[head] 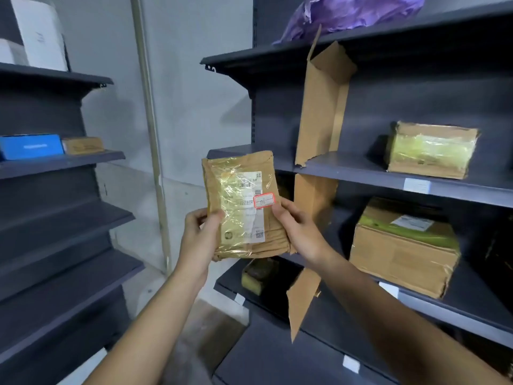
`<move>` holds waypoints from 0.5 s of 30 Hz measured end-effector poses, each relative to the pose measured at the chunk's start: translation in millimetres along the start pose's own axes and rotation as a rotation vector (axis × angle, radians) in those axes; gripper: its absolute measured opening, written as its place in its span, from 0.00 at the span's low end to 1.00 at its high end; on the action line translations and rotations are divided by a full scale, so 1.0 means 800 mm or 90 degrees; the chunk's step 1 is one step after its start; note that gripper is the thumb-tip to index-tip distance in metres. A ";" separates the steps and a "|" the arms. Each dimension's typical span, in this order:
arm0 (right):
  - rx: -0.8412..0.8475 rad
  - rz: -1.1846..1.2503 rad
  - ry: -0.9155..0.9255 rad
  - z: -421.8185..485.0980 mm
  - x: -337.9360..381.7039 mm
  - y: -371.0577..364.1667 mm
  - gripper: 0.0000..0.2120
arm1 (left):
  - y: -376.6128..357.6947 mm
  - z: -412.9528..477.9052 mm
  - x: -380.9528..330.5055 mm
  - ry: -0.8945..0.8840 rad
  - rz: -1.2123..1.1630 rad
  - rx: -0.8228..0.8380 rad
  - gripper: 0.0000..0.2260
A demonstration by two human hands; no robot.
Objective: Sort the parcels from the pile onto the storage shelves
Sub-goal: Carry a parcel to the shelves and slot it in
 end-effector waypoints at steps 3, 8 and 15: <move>-0.080 -0.016 0.037 0.031 0.011 -0.022 0.22 | 0.012 0.045 -0.020 -0.017 0.004 -0.010 0.11; -0.168 -0.029 0.076 0.083 0.031 -0.032 0.16 | 0.008 0.111 -0.061 -0.037 -0.021 0.017 0.05; -0.150 -0.117 0.122 0.152 0.063 -0.024 0.15 | -0.024 0.186 -0.080 -0.053 -0.052 0.037 0.08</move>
Point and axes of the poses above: each hand's wrist, its own z-axis towards the middle knuckle, its own y-axis out of the back of the hand, x = y × z, the point moved 4 cm from there along z, towards the middle knuckle, and after that the axes turned 7 degrees about z, right-handed, at the moved point
